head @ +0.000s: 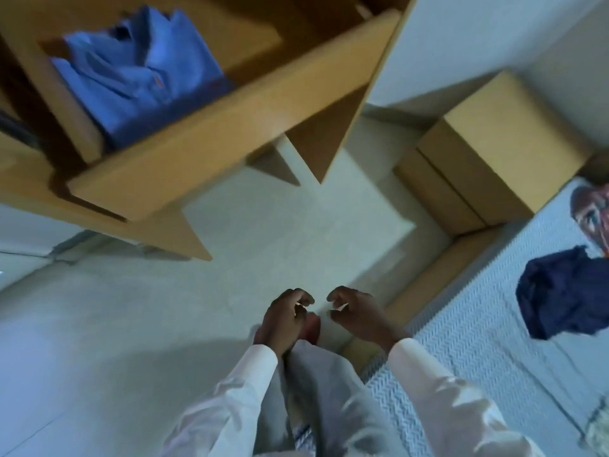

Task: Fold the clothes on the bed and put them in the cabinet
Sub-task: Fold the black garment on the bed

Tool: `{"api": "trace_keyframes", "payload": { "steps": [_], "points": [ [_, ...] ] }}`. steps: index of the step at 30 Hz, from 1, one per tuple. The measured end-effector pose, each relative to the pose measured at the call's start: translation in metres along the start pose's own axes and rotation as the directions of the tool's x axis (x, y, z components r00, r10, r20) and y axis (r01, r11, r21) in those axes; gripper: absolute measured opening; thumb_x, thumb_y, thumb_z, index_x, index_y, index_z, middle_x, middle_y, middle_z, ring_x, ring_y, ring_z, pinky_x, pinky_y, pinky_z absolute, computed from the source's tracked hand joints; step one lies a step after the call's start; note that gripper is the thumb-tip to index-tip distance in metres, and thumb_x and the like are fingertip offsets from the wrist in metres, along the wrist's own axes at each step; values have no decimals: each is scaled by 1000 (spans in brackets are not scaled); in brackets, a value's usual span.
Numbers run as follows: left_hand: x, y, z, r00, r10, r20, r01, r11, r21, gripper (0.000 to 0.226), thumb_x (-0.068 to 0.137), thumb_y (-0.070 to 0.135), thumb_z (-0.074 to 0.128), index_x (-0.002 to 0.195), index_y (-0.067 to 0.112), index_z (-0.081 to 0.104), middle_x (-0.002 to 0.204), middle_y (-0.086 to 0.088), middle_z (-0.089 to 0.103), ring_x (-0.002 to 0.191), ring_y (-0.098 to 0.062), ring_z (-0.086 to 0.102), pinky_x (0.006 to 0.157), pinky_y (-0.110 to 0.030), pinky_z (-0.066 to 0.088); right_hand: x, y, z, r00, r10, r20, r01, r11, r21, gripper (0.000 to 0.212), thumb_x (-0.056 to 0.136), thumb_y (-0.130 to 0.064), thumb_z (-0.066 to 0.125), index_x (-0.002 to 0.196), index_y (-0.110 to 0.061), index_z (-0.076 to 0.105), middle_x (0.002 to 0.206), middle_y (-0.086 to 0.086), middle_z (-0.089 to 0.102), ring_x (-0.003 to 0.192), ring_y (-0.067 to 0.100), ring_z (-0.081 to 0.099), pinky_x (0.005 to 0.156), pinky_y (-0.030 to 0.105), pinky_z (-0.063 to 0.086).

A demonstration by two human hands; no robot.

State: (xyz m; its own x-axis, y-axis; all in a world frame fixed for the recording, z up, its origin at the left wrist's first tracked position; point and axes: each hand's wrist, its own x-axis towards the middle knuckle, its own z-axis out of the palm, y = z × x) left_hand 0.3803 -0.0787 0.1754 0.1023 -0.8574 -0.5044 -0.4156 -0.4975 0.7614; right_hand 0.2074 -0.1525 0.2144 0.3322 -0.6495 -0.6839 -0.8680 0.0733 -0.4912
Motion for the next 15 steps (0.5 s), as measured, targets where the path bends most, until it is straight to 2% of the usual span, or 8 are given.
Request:
{"api": "trace_keyframes", "payload": {
  "steps": [4,7,10,12,15],
  "points": [
    [40,-62,76,998,-27,57,27,1000,-10,21,85,12,59,94,30,64,97,13,68,93,-9,64,86,-28,52,38,72,43,999,48,-11,-47,998,28,29,84,-25,68,114,-22,65,104,-4,69,97,15,65,82,24,47],
    [64,-97,126,999,-27,35,30,997,-65,22,86,12,64,98,31,64,98,15,68,92,-5,63,85,-25,52,68,117,70,992,79,-98,-68,991,115,27,84,-24,71,110,-23,66,95,-9,65,90,12,64,77,22,44],
    [94,-124,172,999,-12,37,17,992,-124,26,89,8,57,102,29,64,102,10,68,94,-9,64,86,-28,54,96,161,92,971,40,-234,9,978,207,25,86,-25,72,110,-21,66,95,-7,66,85,10,65,79,21,49],
    [116,-128,186,999,10,45,-3,988,-152,23,90,12,56,101,30,65,100,9,69,93,-13,66,86,-36,56,103,178,95,945,0,-328,83,967,240,25,88,-25,71,112,-18,66,96,-8,68,83,9,66,77,18,49],
    [138,-118,205,985,173,7,-171,975,-139,16,91,21,57,101,30,65,98,11,69,91,-14,67,83,-41,57,94,206,100,885,-4,-466,170,934,314,23,89,-26,70,110,-19,66,93,-9,69,78,8,67,74,20,51]
  ]
}}
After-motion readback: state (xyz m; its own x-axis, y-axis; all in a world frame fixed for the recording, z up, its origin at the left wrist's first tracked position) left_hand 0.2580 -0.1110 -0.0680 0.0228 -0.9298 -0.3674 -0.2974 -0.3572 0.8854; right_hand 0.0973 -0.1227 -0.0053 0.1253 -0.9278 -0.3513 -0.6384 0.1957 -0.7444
